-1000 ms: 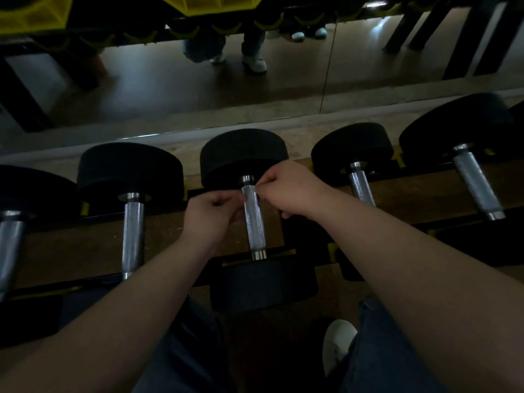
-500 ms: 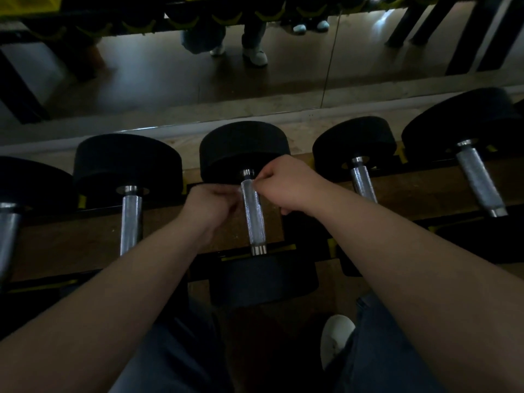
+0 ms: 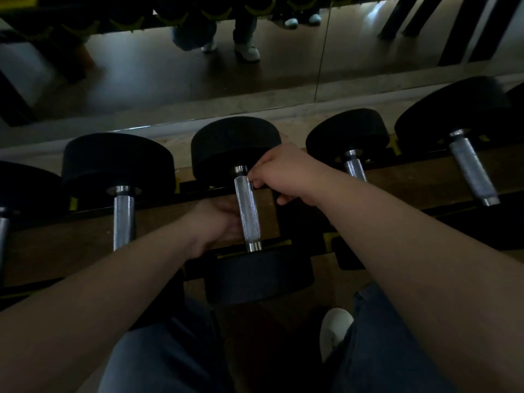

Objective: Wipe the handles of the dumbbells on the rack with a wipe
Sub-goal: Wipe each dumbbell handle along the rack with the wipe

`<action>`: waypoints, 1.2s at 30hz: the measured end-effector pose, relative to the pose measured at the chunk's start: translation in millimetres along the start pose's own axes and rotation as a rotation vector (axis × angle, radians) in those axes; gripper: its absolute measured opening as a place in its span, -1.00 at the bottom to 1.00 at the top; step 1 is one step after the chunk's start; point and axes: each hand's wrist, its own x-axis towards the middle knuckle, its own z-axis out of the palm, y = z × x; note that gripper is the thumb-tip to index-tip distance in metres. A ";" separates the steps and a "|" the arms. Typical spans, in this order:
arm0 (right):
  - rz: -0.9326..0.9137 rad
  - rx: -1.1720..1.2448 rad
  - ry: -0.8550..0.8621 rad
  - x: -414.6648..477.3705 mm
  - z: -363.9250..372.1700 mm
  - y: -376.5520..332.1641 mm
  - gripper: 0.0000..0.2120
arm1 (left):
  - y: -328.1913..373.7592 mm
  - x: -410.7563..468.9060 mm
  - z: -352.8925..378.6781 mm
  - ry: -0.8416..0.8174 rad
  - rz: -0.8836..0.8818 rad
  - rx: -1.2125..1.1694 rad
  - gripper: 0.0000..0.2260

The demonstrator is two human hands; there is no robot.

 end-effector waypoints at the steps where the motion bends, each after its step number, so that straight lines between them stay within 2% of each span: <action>1: 0.004 0.007 0.004 -0.4 -1.0 -0.2 -0.87 | -8.9 -6.8 0.5 -0.028 -0.018 0.184 -0.83; 2: 0.007 0.011 0.008 -0.7 -2.3 -0.4 -0.88 | -14.5 -11.6 1.8 -0.051 -0.036 0.277 -0.85; 3: 0.012 0.020 0.010 -1.3 -3.2 -0.4 -0.88 | -14.1 -14.9 3.2 -0.056 -0.053 0.264 -0.88; 4: 0.015 0.032 0.011 -2.0 -4.1 -0.4 -0.89 | -7.7 -16.5 4.6 -0.058 -0.084 0.140 -0.89; 7: 0.020 0.055 0.013 -3.3 -6.9 -0.3 -0.88 | 20.1 -2.6 6.0 -0.053 -0.148 -0.430 -0.71; 9: 0.013 0.067 0.011 -5.4 -9.3 -0.3 -0.86 | 37.0 7.3 5.2 -0.004 -0.114 -0.618 -0.60; 12: 0.001 0.053 0.009 -7.0 -12.2 -0.6 -0.83 | 32.9 5.8 2.4 0.014 -0.079 -0.516 -0.50; 15: 0.009 -0.018 0.008 -5.7 -14.4 0.2 -0.83 | 7.3 -11.4 1.0 -0.133 -0.247 -0.166 -0.56; 17: 0.037 -0.058 -0.023 -3.8 -13.1 2.8 -0.82 | -4.1 -12.6 -1.5 -0.176 -0.335 0.035 -0.42; 18: 0.050 -0.079 -0.040 -2.5 -11.5 4.5 -0.81 | -1.8 -10.6 -2.1 -0.164 -0.333 0.009 -0.50; 20: 0.065 -0.132 -0.060 -0.7 -8.6 7.7 -0.81 | 11.1 -4.1 0.3 -0.111 -0.278 -0.278 -0.60; 21: 0.069 -0.152 -0.056 0.1 -8.2 9.0 -0.81 | 19.2 2.5 1.3 -0.093 -0.243 -0.452 -0.57; 23: 0.076 -0.170 -0.041 3.2 -8.4 11.4 -0.80 | 30.2 13.4 0.8 -0.029 -0.183 -0.633 -0.51; 25: 0.084 -0.192 -0.035 4.0 -9.0 12.2 -0.79 | 29.2 13.6 1.8 -0.029 -0.144 -0.610 -0.46; 29: 0.060 -0.275 -0.068 -0.6 -10.3 18.1 -0.78 | 10.6 1.1 5.9 -0.175 -0.168 -0.383 -0.39; 32: 0.100 -0.389 -0.177 -1.1 -7.0 21.9 -0.76 | 5.4 1.0 5.7 -0.190 -0.195 -0.224 -0.51; 34: 0.139 -0.402 -0.199 1.6 -4.1 24.8 -0.70 | 9.5 0.5 5.5 -0.166 -0.212 -0.245 -0.53; 36: 0.152 -0.421 -0.205 1.6 -2.8 27.0 -0.68 | 16.6 2.3 3.4 -0.123 -0.187 -0.388 -0.48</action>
